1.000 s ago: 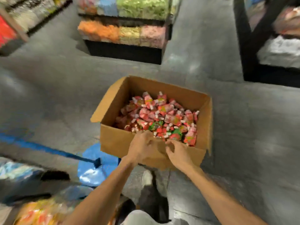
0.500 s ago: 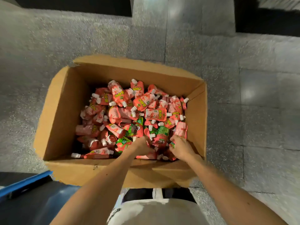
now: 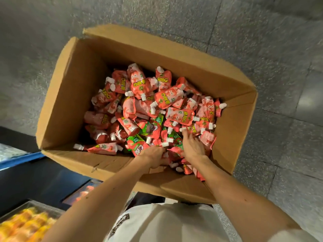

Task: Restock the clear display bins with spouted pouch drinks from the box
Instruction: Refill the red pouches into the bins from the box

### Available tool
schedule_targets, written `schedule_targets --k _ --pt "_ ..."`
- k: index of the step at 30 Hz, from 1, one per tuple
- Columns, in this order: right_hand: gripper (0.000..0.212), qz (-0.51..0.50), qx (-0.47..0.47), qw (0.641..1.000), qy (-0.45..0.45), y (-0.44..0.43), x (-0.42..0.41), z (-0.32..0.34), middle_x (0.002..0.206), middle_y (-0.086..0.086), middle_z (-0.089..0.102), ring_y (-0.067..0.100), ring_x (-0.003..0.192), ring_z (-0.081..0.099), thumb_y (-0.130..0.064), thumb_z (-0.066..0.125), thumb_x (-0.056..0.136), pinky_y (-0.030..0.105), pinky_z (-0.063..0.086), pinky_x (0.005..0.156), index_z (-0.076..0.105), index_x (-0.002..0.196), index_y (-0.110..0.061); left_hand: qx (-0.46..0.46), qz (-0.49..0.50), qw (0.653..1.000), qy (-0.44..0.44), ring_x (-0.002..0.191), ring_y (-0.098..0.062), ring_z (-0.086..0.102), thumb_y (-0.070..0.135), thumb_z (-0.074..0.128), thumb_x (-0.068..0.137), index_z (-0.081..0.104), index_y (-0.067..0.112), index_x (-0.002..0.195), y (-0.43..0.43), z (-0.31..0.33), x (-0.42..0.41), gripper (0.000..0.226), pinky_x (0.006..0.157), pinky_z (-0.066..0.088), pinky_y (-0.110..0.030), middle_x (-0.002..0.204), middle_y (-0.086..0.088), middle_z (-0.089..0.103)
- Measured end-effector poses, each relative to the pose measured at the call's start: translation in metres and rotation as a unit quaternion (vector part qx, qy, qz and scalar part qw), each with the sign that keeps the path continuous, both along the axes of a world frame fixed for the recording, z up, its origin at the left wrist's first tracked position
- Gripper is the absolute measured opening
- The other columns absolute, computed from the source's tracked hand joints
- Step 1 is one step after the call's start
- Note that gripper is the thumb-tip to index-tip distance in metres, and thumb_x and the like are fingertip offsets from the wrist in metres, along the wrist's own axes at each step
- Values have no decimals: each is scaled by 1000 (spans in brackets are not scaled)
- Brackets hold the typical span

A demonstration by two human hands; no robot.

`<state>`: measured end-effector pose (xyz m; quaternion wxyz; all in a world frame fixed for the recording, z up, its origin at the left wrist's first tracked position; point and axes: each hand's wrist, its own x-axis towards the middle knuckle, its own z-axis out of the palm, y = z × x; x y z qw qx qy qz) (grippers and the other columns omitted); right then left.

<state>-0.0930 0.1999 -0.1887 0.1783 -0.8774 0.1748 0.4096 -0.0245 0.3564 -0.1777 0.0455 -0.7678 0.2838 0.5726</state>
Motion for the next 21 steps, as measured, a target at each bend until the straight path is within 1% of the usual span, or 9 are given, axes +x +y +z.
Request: schedule_targets --k 6,8,11,13,14,15,17,18,21 --pt "48 105 16 993 42 -2 0 10 159 17 20 35 141 31 -13 69 90 51 34 113 52 135 -12 -67 165 981 72 72 -19 58 51 49 99 60 11 89 8 15 16 43 61 43 -27 82 -2 64" --pt "42 45 64 995 58 -7 6 20 154 14 31 33 141 32 -32 64 94 50 31 113 56 132 -14 -86 205 973 67 67 -16 60 53 45 101 65 9 92 16 18 26 49 55 45 -16 74 2 62" --pt "46 -133 175 973 74 -11 16 29 125 9 57 25 110 59 -48 57 96 37 46 92 59 122 -10 -55 314 948 29 60 -23 61 73 32 90 63 6 76 34 23 45 75 65 49 -33 65 -9 62" --pt "63 -272 225 933 71 -7 22 26 125 13 61 27 106 61 -52 57 95 37 47 89 49 139 -6 -55 314 942 -104 63 -22 61 61 33 97 66 1 86 46 18 53 70 66 46 -33 87 -26 66" --pt "67 -324 244 912 68 -1 26 23 123 12 62 26 107 60 -55 57 94 37 47 89 48 141 -7 -98 338 911 -217 67 -19 64 56 38 100 66 -1 99 55 11 57 64 66 49 -29 109 -34 62" --pt "65 -370 267 888 58 6 31 19 126 8 62 24 111 59 -56 57 93 37 48 92 52 137 -9 -120 372 884 -256 74 -16 68 62 44 96 63 -2 112 60 15 60 68 71 54 -26 128 -36 56" --pt "53 -459 309 832 45 25 43 14 130 3 62 20 116 60 -51 61 93 36 53 92 60 129 -13 -23 573 817 -59 108 -25 66 80 55 77 59 -3 123 66 9 55 95 95 52 -34 136 -18 57" --pt "52 -492 316 810 38 34 50 12 131 3 62 18 115 61 -49 63 92 34 56 88 60 129 -12 25 611 791 37 118 -28 60 77 58 79 58 -4 125 68 4 52 93 100 47 -35 132 -10 58" --pt "64 -537 292 791 23 52 62 8 141 6 53 19 119 58 -46 66 91 34 60 85 52 139 -6 12 671 739 63 116 -31 61 55 70 85 58 -6 125 64 -8 48 74 100 50 -45 125 -11 63"
